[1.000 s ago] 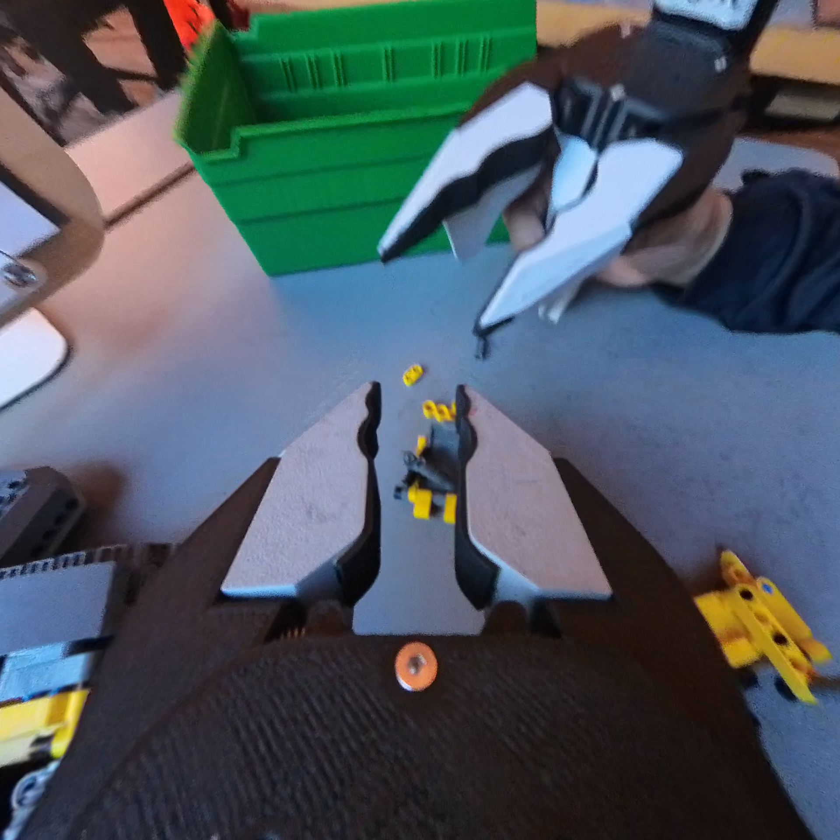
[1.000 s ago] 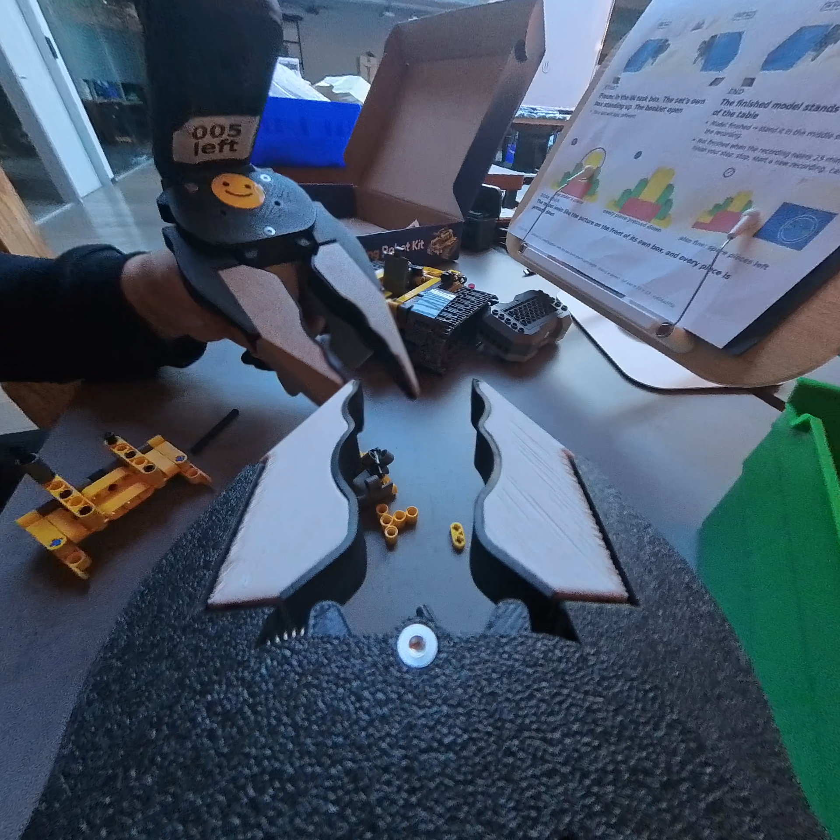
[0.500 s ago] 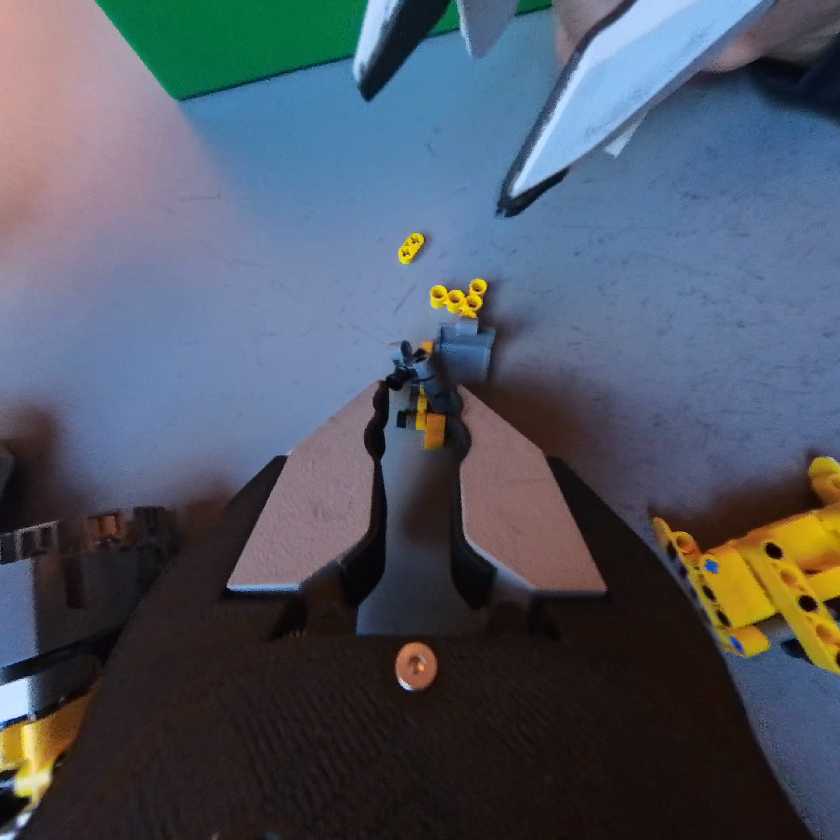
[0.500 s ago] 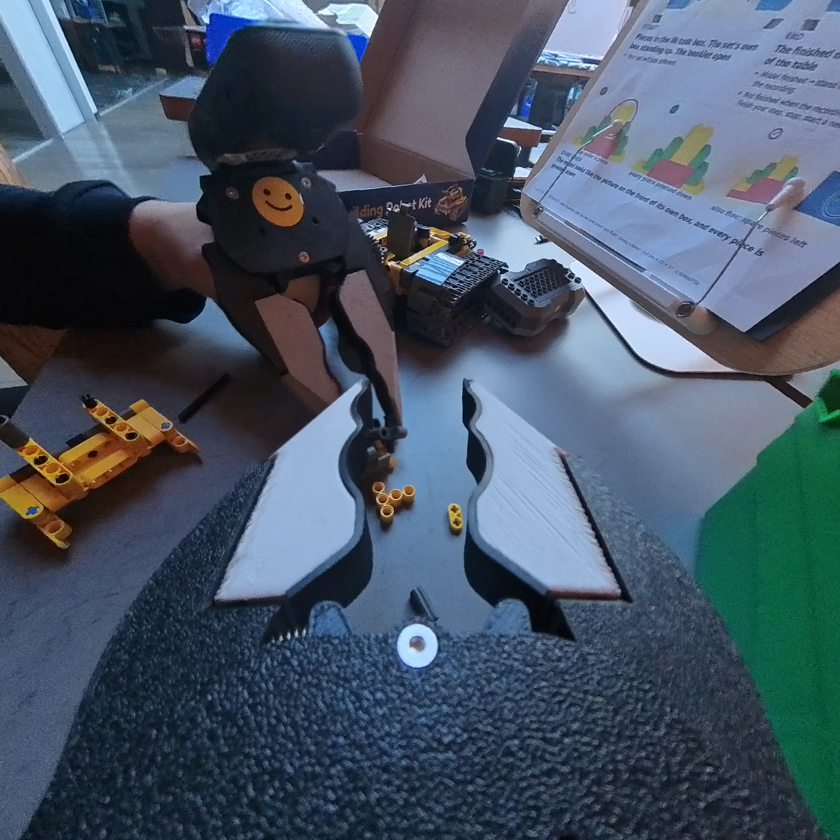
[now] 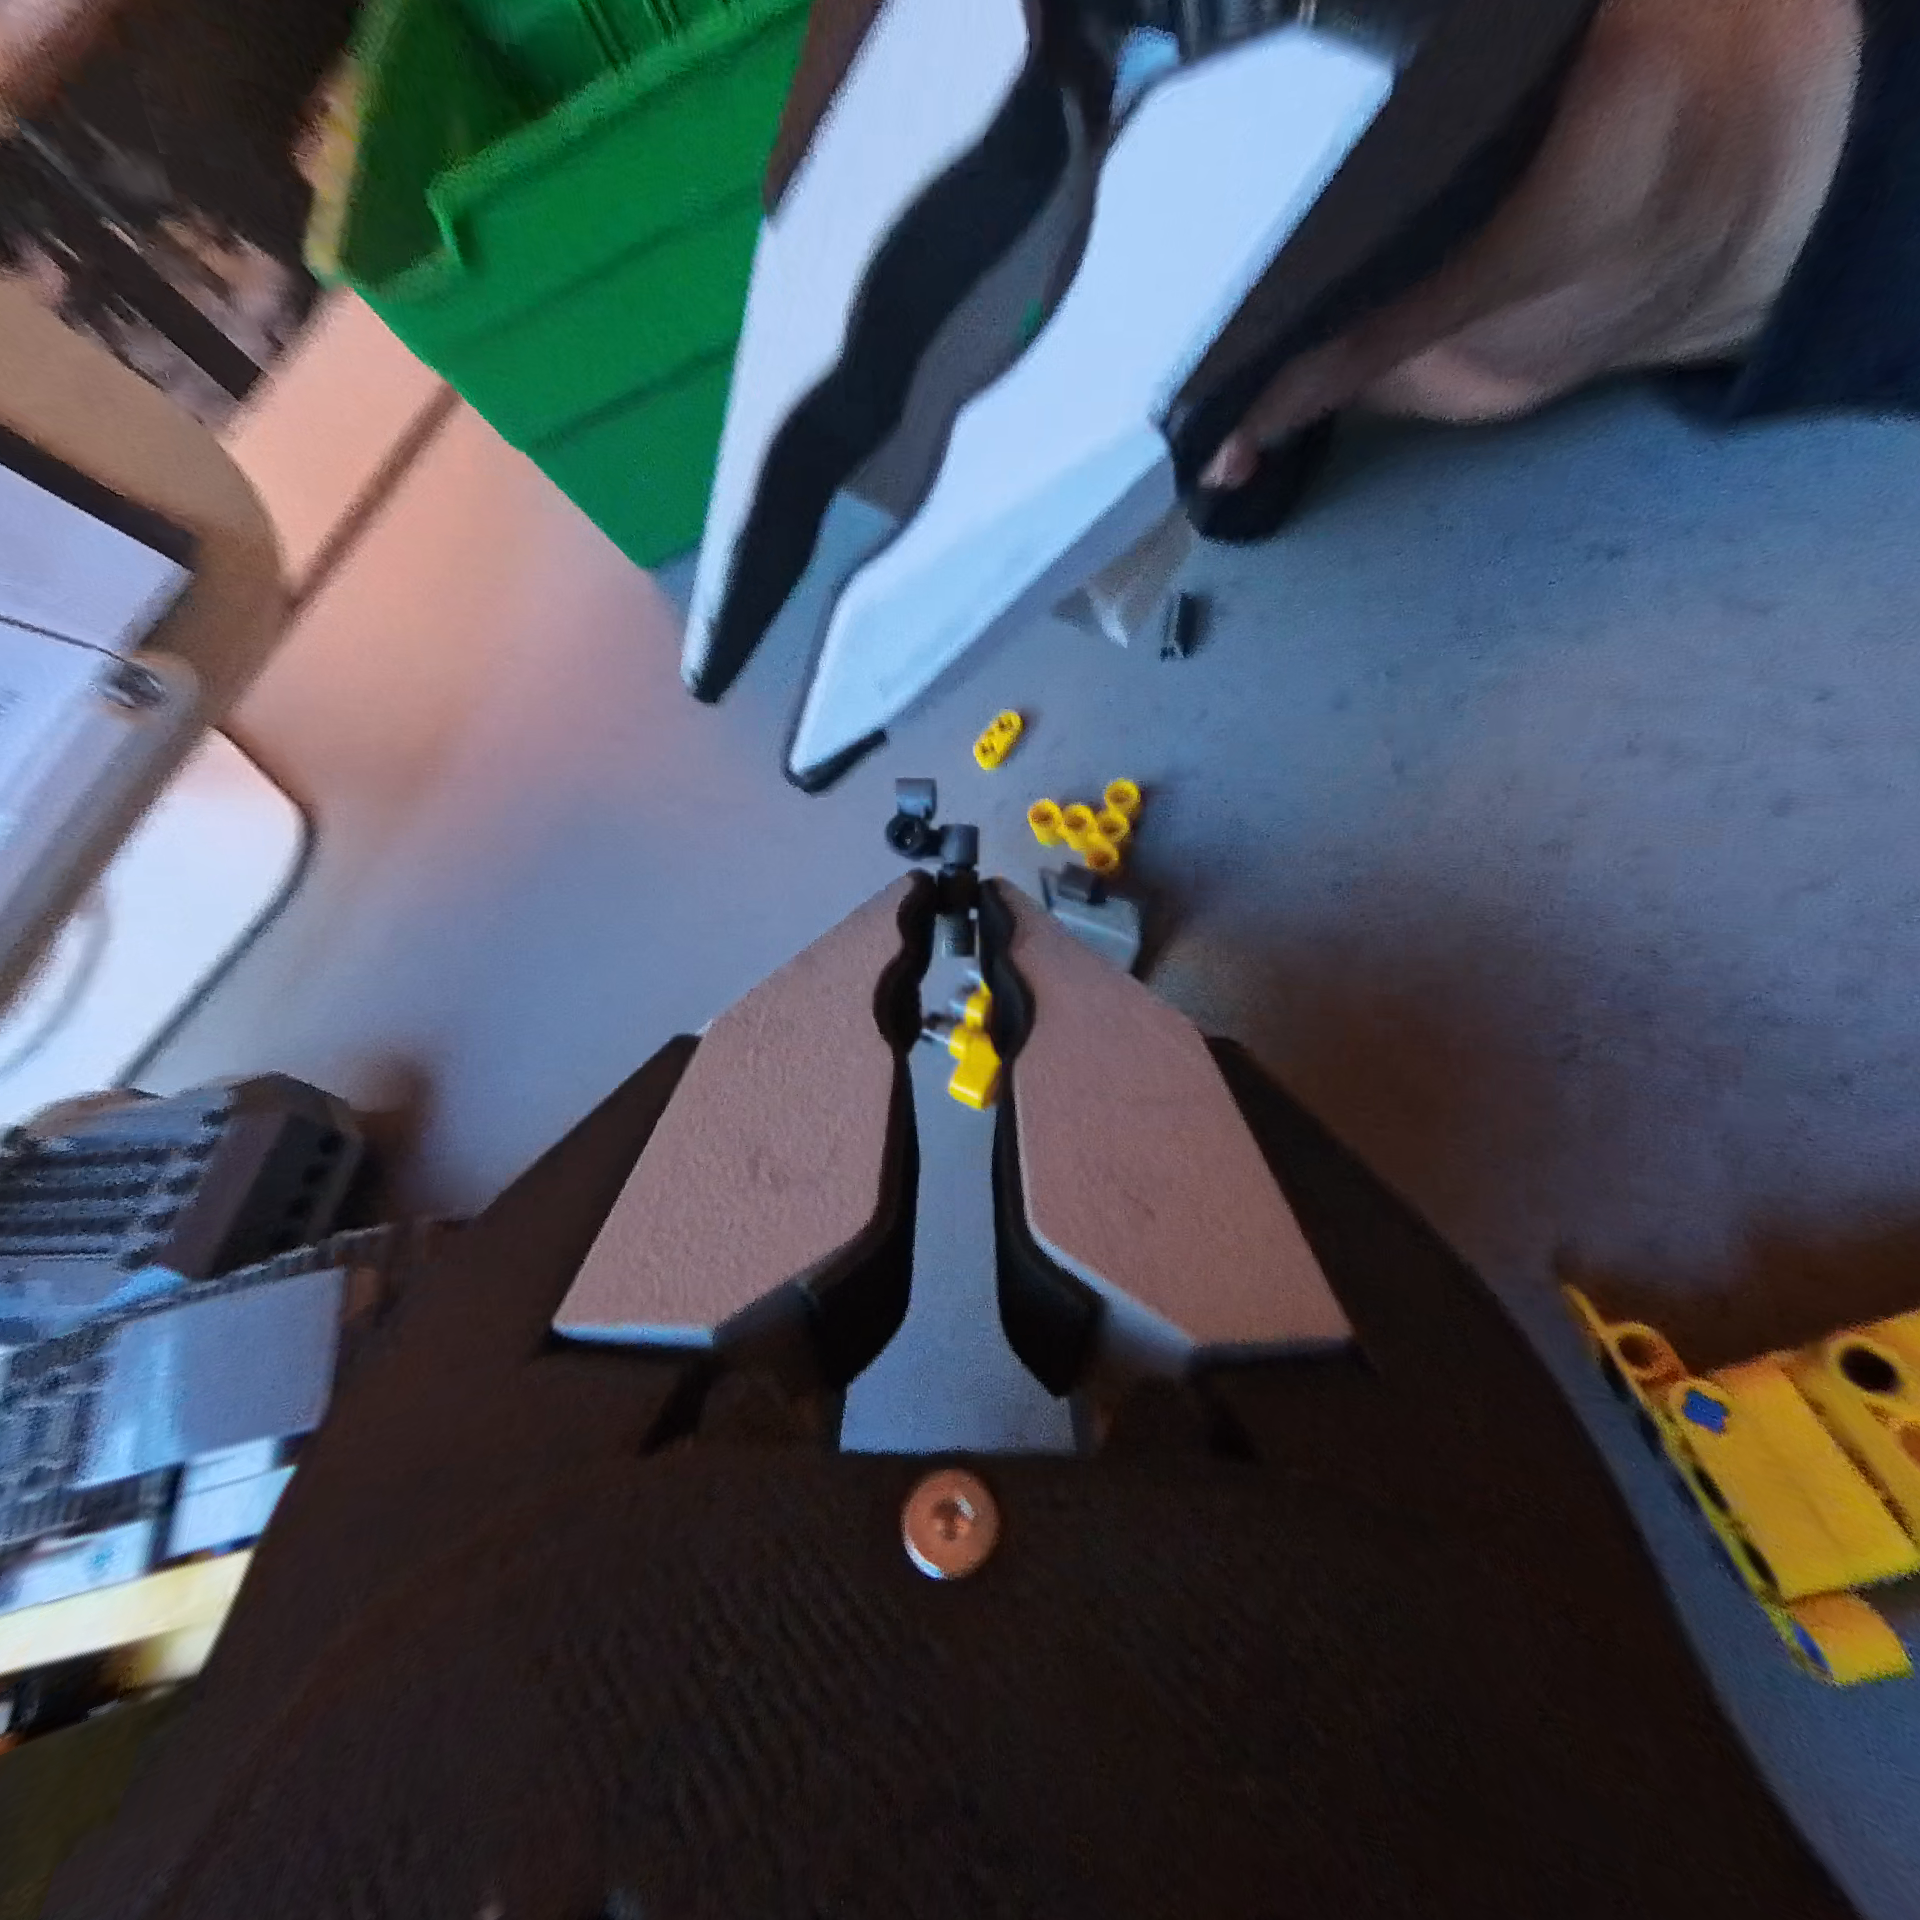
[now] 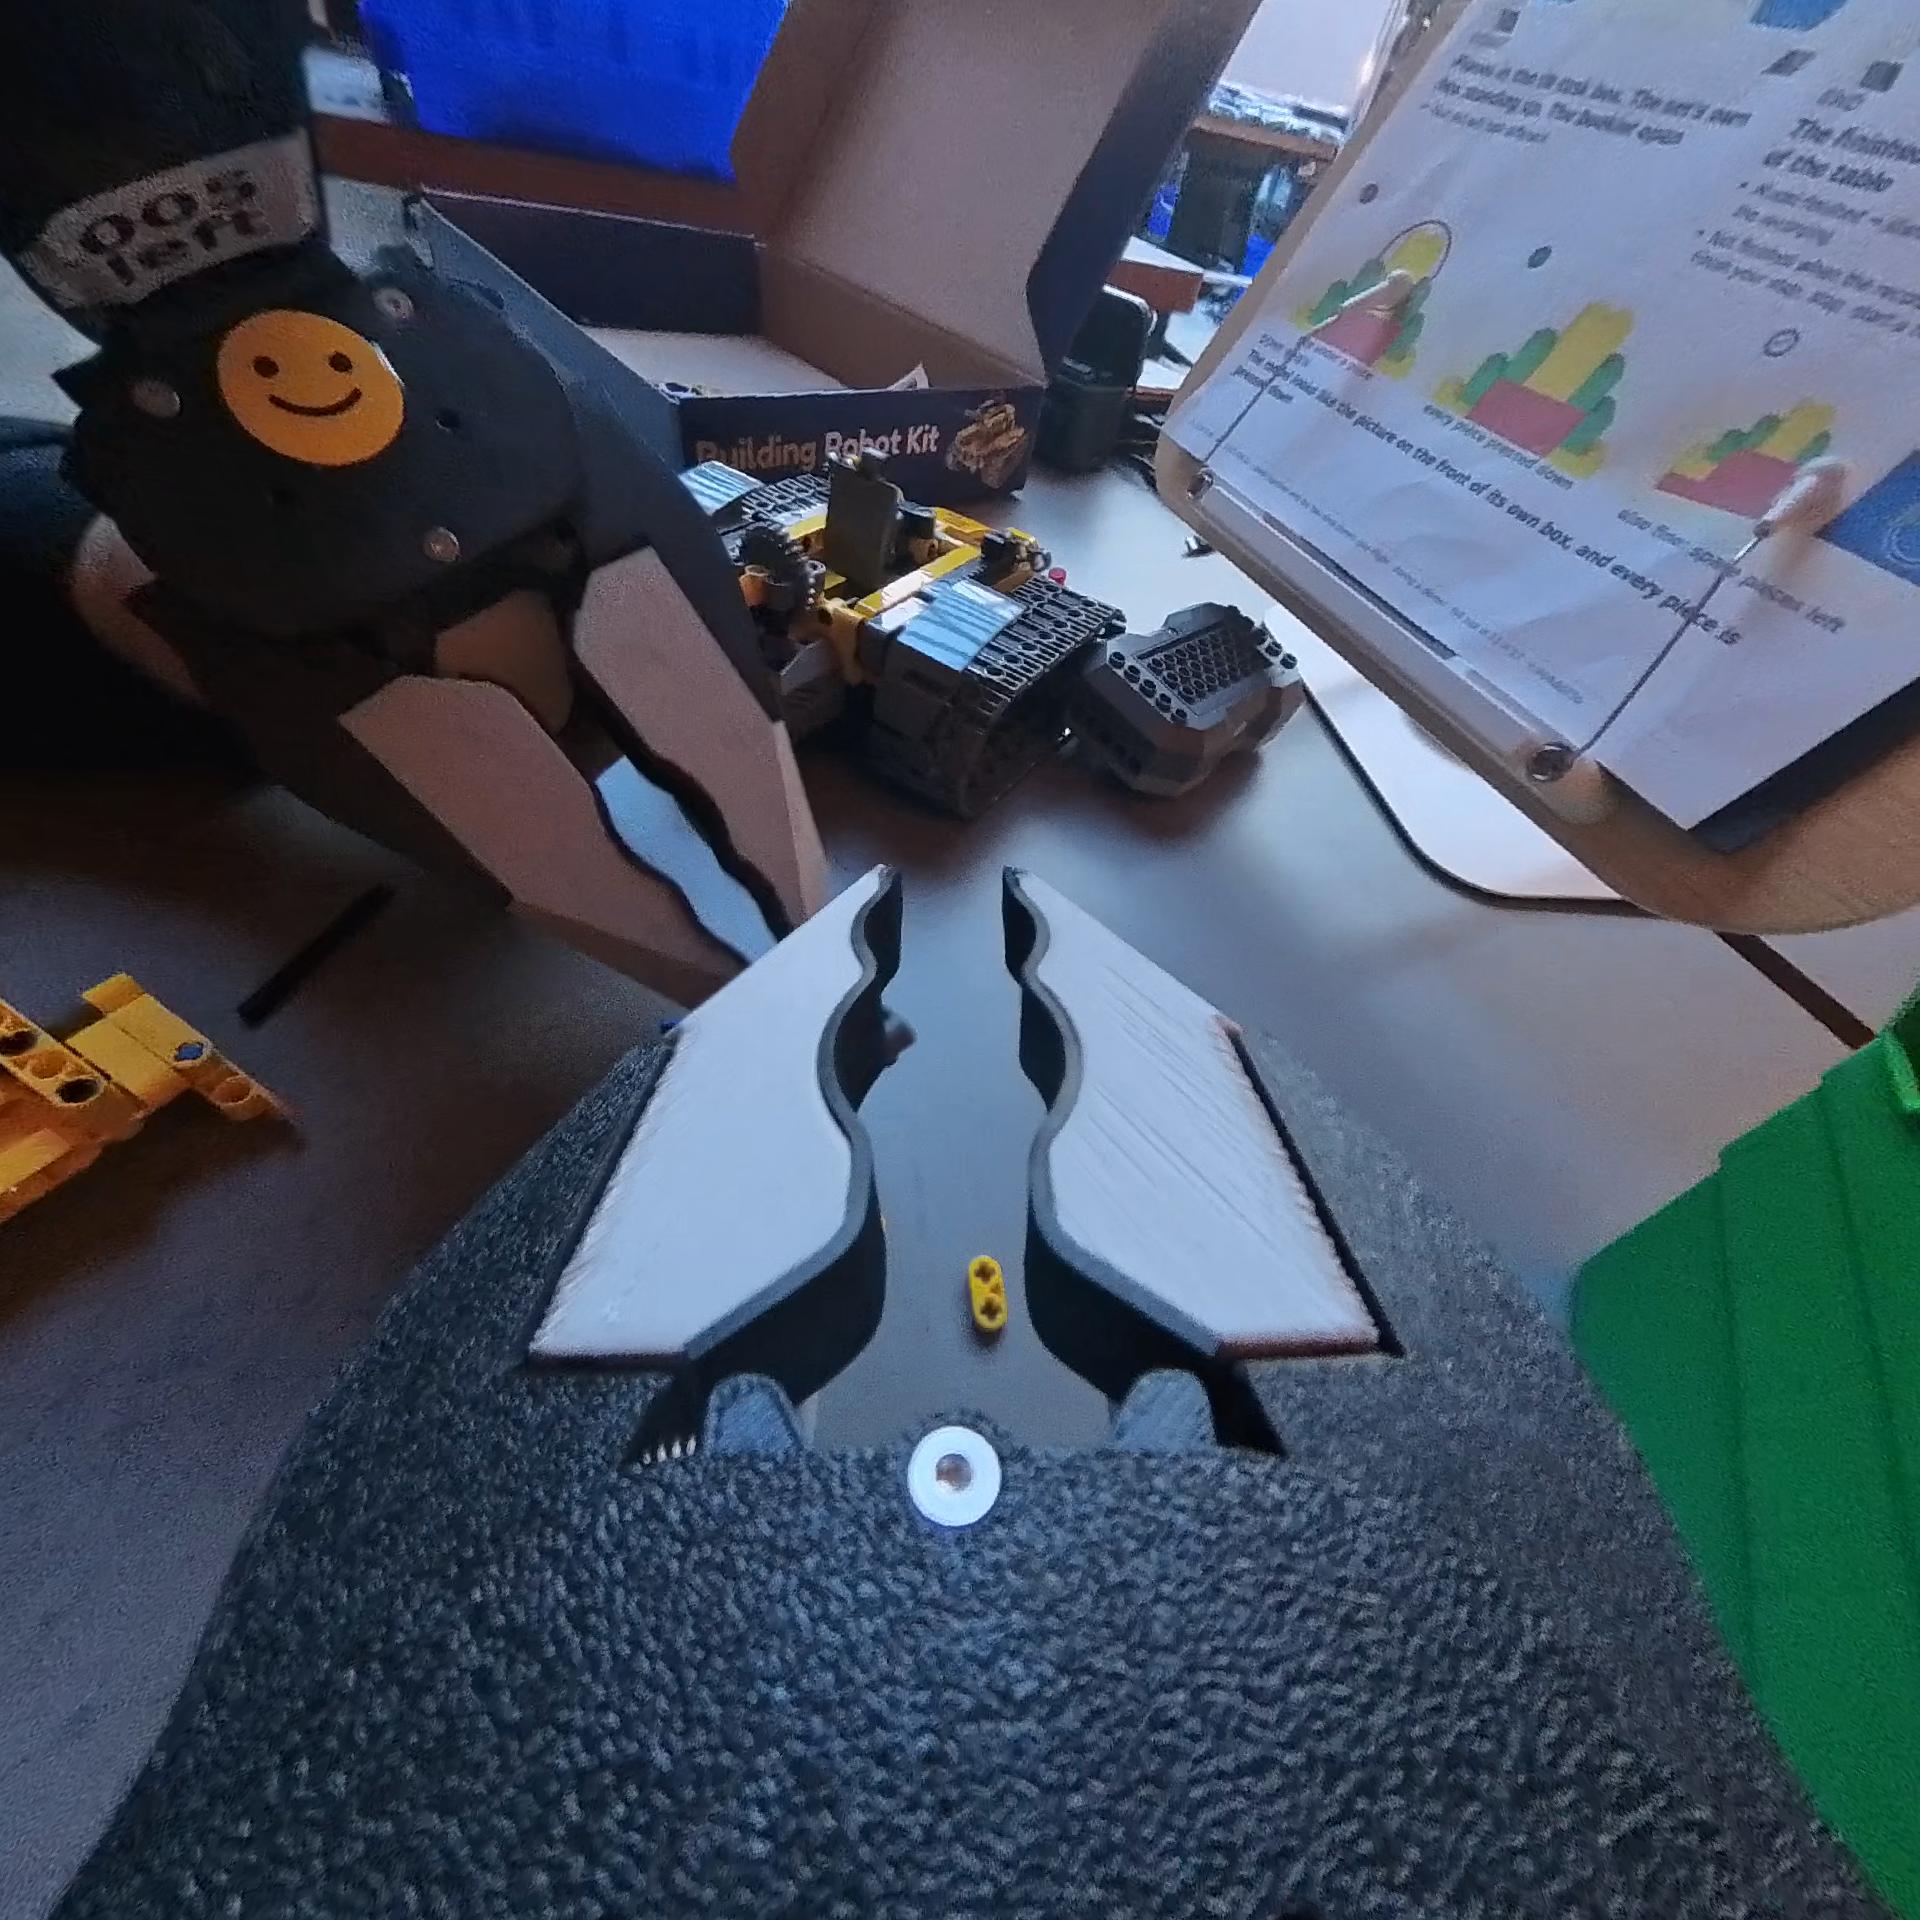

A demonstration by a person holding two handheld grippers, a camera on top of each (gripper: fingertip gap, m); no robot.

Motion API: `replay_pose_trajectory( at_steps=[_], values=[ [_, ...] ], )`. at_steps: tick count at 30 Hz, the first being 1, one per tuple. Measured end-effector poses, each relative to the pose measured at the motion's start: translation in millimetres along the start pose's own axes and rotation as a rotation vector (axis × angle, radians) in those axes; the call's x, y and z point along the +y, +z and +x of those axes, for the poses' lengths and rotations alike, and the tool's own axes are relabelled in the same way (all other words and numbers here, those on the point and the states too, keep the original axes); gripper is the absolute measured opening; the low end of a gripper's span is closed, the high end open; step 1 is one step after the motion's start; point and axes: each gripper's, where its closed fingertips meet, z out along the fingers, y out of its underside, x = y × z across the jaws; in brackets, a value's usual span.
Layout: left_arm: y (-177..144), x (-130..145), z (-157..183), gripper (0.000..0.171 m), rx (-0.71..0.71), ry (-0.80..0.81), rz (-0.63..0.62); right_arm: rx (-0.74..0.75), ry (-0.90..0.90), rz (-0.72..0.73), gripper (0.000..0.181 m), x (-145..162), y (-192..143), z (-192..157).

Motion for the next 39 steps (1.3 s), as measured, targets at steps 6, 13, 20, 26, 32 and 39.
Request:
replay_pose_trajectory(
  at_steps=[6, 13, 20, 26, 32, 39],
  values=[
    [-24.1, -32.1, -17.3, 0.005, -0.179, 0.149, 0.18, -0.041, 0.145, 0.179, 0.0, -33.2, -22.3, 7.0],
    [-48.5, -64.3, -4.5, 0.005, -0.093, 0.12, 0.437, -0.174, 0.335, 0.252, 0.016, -39.9, -34.5, 1.5],
    [-65.8, -79.7, 4.0, 0.005, 0.116, -0.065, 0.608, -0.308, 0.237, 0.224, 0.011, -42.4, -47.2, -23.2],
    [-59.0, -76.8, 13.4, 0.005, 0.166, -0.059, 0.577, -0.268, 0.032, 0.143, 0.013, -35.1, -46.0, -35.5],
    [-48.0, -66.5, 19.4, 0.006, 0.186, -0.036, 0.492, -0.248, -0.067, 0.096, 0.003, -26.9, -43.6, -41.5],
    [-27.2, -51.7, 24.4, 0.018, 0.198, -0.075, 0.366, -0.16, -0.165, -0.004, 0.001, -14.4, -35.2, -40.0]
  ],
)
